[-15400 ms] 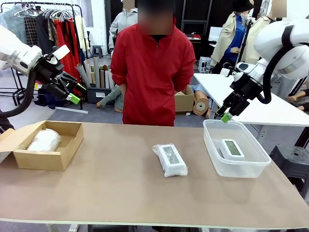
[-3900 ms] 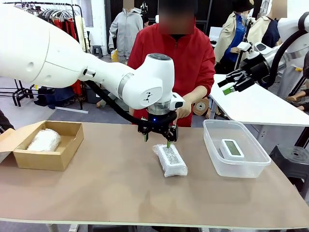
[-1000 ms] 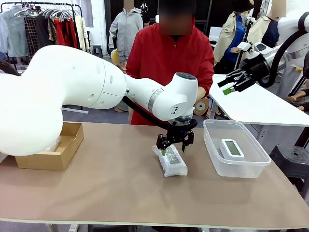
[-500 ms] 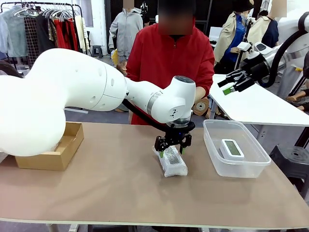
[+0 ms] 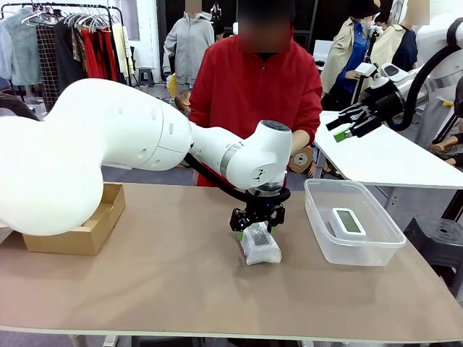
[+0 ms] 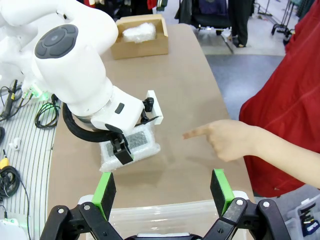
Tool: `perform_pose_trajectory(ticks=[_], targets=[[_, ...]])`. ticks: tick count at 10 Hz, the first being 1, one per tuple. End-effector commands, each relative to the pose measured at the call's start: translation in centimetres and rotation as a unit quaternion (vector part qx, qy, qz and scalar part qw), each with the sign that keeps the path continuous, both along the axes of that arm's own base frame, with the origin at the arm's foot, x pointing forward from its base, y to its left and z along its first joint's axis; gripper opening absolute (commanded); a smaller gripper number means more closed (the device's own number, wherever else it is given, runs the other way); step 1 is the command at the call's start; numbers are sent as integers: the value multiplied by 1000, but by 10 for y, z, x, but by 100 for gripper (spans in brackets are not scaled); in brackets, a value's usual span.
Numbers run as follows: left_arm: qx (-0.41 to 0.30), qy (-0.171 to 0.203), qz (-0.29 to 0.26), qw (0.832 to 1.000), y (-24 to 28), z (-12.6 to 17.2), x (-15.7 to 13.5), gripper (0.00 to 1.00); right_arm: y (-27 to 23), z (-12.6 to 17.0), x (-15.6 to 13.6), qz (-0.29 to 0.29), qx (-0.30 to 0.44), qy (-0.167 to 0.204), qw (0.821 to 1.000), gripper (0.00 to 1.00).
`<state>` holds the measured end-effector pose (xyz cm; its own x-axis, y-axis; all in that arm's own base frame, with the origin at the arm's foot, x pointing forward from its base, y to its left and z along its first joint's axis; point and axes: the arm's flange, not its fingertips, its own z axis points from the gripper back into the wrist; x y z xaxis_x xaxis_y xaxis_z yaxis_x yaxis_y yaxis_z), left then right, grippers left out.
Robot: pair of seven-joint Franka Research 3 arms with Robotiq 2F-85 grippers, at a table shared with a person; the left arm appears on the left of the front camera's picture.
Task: Separate and place wrapped and unwrapped clocks.
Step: Pick up the Digital clock indicated by the person.
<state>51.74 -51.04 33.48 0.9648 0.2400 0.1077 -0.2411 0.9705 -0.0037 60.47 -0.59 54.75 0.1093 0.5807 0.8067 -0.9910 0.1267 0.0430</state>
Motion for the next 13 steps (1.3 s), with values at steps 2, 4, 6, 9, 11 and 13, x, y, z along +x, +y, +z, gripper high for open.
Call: perform_pose_trajectory(ticks=[2,4,6,9,11,13], targets=[[7,10,-1,1000,11,-10,-3,100,1,3,0,-1,0,-1,1000,100],[12,14,1,1000,12,-14,-4,100,1,3,0,-1,0,-1,1000,100],[11,20,-1,1000,14,-19,-2,100,1,3,0,-1,0,-1,1000,100],[3,6,2,1000,1,-9,1,100,1,3,0,-1,0,-1,1000,100],[-2,7,-3,1000,-1,-8,1,83,1,3,0,-1,0,-1,1000,100],[5,-1,-3,1000,1,-5,0,44,1,3,0,-1,0,-1,1000,100]])
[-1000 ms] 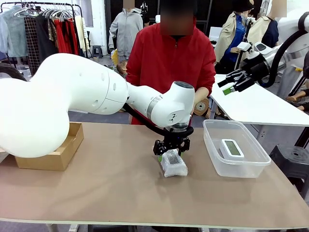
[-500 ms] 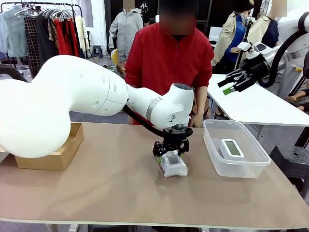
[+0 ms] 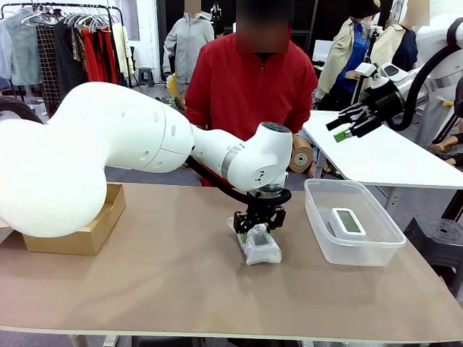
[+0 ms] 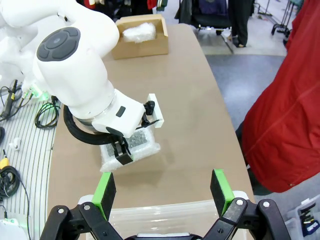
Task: Separate and place wrapped and unwrapped clocks.
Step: Pick up the Digital clock indicated by the person.
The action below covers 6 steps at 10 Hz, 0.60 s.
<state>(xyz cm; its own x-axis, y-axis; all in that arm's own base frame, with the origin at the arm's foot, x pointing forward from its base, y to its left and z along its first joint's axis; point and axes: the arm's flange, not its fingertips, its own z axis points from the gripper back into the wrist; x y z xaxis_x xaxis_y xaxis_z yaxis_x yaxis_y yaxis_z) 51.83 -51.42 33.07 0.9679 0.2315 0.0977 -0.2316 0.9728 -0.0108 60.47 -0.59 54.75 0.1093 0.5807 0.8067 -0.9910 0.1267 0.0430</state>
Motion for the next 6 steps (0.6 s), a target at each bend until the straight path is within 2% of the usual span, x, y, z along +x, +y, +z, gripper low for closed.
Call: perform_pose_trajectory(ticks=[1,2,3,5,6], targets=[[12,-9,-5,1000,6,3,-1,24,1,3,0,-1,0,-1,1000,100],[14,-7,-15,1000,8,8,-4,4,1,3,0,-1,0,-1,1000,100],[14,-5,-26,1000,9,18,-7,0,1,3,0,-1,0,-1,1000,100],[32,-25,-50,998,14,43,-11,0,1,3,0,-1,0,-1,1000,100],[27,-32,-83,996,19,60,-15,0,1,3,0,-1,0,-1,1000,100]])
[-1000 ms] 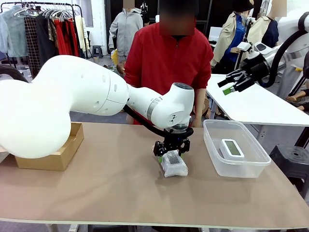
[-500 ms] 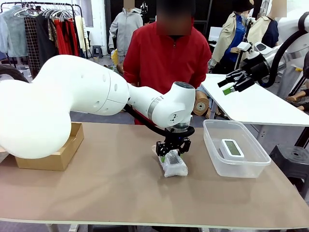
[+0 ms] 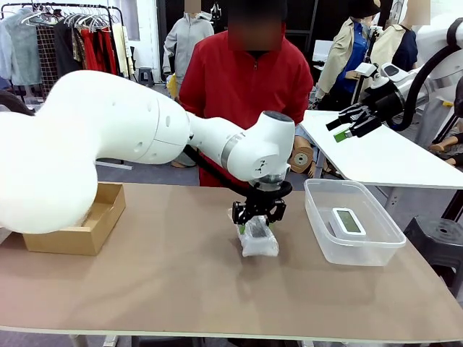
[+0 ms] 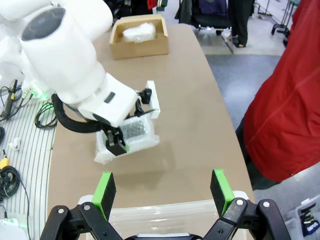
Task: Separate and place wrapped and unwrapped clocks.
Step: Pick up the Digital clock indicated by the person.
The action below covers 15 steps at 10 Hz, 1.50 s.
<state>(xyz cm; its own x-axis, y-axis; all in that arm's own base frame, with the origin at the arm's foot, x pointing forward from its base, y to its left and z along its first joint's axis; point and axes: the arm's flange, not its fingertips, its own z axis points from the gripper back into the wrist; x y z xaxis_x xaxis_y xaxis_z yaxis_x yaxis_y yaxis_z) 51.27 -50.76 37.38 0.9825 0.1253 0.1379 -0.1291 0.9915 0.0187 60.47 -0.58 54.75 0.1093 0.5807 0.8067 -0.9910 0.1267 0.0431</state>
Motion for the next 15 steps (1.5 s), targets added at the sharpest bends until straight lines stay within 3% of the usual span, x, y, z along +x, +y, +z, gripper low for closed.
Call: perform_pose_trajectory(ticks=[1,6,9,11,15], targets=[[16,-30,-52,998,19,35,-14,0,1,3,0,-1,0,-1,1000,100],[21,-49,-165,985,32,141,-11,0,1,3,0,-1,0,-1,1000,100],[14,-63,-193,979,41,195,7,0,1,3,0,-1,0,-1,1000,100],[1,-103,-192,976,42,229,4,0,1,3,0,-1,0,-1,1000,100],[-13,-141,-192,971,42,261,-8,0,1,3,0,-1,0,-1,1000,100]])
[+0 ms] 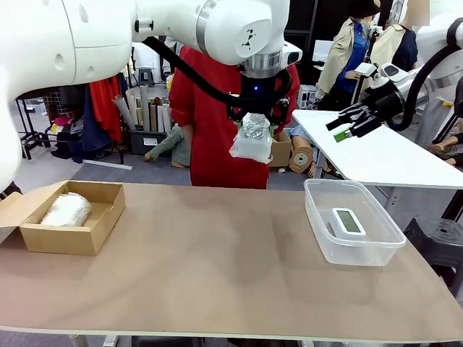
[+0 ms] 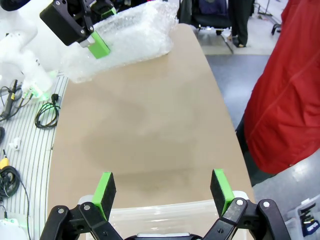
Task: Separate and place wrapped and unwrapped clocks.
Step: Pick up the Digital clock indicated by the person.
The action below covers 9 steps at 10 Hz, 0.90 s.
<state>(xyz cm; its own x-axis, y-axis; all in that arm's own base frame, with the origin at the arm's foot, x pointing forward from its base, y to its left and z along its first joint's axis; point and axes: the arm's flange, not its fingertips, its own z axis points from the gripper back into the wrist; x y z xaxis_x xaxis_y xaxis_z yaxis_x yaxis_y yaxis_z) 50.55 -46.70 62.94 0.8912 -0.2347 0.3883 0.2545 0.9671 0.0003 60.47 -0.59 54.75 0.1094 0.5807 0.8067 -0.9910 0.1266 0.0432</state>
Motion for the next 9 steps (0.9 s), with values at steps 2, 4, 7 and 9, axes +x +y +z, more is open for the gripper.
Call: perform_pose_trajectory(ticks=[2,4,7,9], targets=[[0,0,0,1000,0,0,0,0,1,3,0,-1,0,-2,1000,100],[0,0,0,1000,0,0,0,0,1,3,0,-1,0,-2,1000,100],[0,0,0,1000,0,0,0,0,1,3,0,-1,0,-2,1000,100],[0,0,0,1000,0,0,0,0,1,3,0,-1,0,-2,1000,100]])
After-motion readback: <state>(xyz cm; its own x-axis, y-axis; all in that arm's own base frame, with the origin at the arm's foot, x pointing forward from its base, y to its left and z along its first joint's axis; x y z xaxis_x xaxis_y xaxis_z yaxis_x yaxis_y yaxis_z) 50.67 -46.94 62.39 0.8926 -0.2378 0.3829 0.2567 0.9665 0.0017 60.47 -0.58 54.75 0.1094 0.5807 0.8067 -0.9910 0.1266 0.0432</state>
